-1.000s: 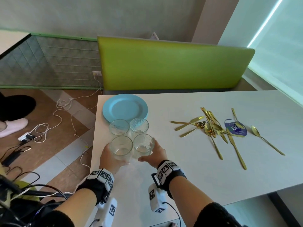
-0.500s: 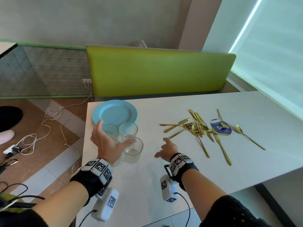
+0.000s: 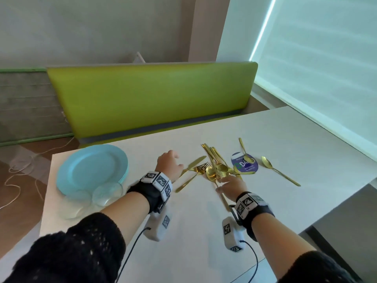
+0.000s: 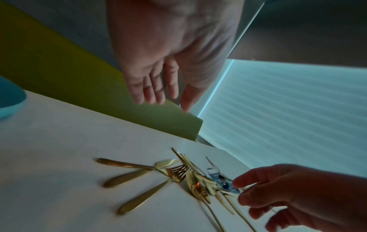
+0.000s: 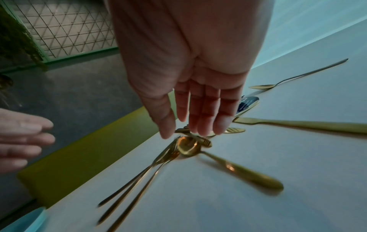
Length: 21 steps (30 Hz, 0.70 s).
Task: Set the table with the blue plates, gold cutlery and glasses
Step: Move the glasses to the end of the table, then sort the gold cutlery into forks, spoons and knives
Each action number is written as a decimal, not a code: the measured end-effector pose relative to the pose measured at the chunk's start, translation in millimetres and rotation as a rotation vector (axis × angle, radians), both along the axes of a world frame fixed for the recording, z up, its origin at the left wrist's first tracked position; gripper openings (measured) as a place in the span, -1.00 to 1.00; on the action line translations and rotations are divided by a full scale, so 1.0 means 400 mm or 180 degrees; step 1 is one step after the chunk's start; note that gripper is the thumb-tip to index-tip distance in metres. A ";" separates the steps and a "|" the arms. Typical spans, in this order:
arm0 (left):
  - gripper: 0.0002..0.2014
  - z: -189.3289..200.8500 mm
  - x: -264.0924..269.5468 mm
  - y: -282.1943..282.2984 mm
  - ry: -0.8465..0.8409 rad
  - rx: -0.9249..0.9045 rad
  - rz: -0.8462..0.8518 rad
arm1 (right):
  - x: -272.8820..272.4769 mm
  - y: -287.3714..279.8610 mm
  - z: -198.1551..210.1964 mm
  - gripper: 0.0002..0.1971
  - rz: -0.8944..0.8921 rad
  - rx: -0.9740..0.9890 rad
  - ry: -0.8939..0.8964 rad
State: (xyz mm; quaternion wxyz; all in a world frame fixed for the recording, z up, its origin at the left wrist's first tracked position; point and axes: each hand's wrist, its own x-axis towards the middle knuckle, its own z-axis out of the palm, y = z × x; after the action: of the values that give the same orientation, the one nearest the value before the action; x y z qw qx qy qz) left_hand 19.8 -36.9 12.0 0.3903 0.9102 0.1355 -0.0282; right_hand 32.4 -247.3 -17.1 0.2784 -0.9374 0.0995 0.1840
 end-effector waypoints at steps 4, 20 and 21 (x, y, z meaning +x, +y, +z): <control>-0.83 -0.059 0.082 -0.052 0.0663 0.0328 -0.0353 | 0.081 -0.065 -0.022 -0.65 0.0038 -0.0031 0.0040; -0.82 -0.255 0.209 -0.023 0.0462 0.1174 -0.0499 | 0.146 -0.085 -0.079 -0.85 0.0538 -0.0179 0.0188; -0.83 -0.262 0.209 -0.019 0.0423 0.1190 -0.0515 | 0.142 -0.078 -0.083 -0.86 0.0574 -0.0189 0.0201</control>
State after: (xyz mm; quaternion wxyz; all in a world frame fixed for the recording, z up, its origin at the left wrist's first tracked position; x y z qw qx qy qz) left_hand 103.6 -44.6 -92.7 0.2013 0.9708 0.0903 -0.0938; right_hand 89.2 -278.4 -50.2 0.2295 -0.9441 0.0288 0.2347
